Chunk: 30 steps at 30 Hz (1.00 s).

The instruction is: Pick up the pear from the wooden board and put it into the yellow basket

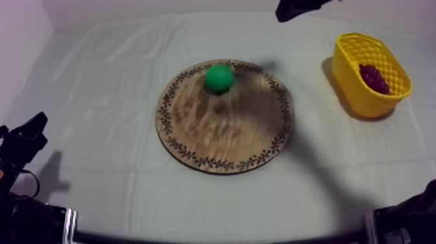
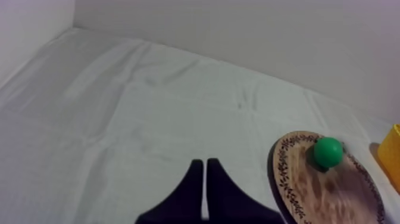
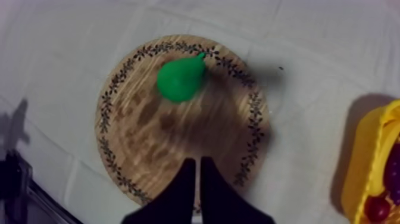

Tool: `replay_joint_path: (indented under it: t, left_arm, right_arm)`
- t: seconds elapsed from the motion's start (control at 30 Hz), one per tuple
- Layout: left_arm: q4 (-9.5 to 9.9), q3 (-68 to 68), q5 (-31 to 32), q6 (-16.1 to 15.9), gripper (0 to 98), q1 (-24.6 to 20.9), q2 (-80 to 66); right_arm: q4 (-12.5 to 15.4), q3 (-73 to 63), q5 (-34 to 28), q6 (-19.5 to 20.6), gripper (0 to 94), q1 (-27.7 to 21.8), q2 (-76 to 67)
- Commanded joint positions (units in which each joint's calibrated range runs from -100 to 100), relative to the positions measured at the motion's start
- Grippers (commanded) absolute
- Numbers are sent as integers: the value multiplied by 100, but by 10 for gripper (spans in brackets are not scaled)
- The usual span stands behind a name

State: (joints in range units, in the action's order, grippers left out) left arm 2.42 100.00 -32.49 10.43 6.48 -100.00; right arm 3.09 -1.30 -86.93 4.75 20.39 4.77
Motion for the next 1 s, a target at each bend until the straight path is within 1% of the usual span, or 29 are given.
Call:
replay_joint_path:
  t: [0.0,0.13,0.23,0.33,0.43,0.6,0.7,0.83,0.97]
  left_arm:
    - [-1,0,0,0,1,0,0]
    - [-1,0,0,0,1,0,0]
    - [-1,0,0,0,1,0,0]
    - [-1,0,0,0,1,0,0]
    - [-1,0,0,0,1,0,0]
    - [-1,0,0,0,1,0,0]
    - [-1,0,0,0,1,0,0]
    - [-1,0,0,0,1,0,0]
    - [-1,0,0,0,1,0,0]
  right_arm:
    - [15,-857,-327,269,21,-10,868]
    - [55,-1727,-717,482,44,-35,1641]
    - [78,-2124,-826,561,66,-47,2037]
    - [86,-2354,-869,630,118,-28,2269]
    - [116,-2437,-884,686,211,17,2365]
    - [164,-2399,-891,764,513,154,2385]
    - [186,-2339,-867,797,633,227,2408]
    - [213,-2292,-827,838,712,298,2525]
    - [173,-2296,-749,887,737,359,2747]
